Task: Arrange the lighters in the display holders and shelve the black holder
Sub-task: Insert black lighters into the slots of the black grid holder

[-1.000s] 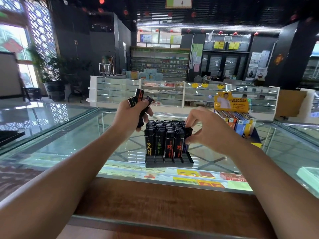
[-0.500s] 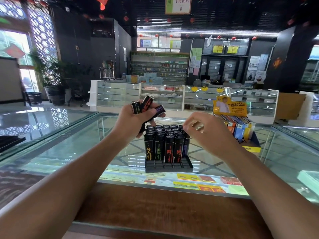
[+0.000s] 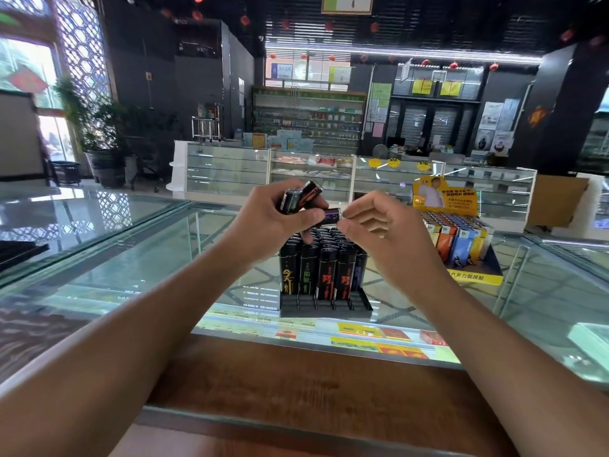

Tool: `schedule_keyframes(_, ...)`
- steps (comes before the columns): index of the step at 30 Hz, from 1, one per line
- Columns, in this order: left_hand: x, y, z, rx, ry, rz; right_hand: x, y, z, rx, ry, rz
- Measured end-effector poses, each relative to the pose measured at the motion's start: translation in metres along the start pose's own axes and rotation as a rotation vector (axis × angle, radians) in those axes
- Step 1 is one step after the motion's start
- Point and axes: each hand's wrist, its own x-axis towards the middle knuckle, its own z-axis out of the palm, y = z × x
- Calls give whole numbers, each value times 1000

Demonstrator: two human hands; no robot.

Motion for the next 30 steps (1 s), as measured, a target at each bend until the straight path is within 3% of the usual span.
schedule_keyframes(13, 5, -6, -4, -30, 78, -44, 5, 0, -7, 162, 207, 16)
schedule_keyframes(30, 4, 3, 0, -112, 176, -87, 0, -11, -2, -20, -60, 68)
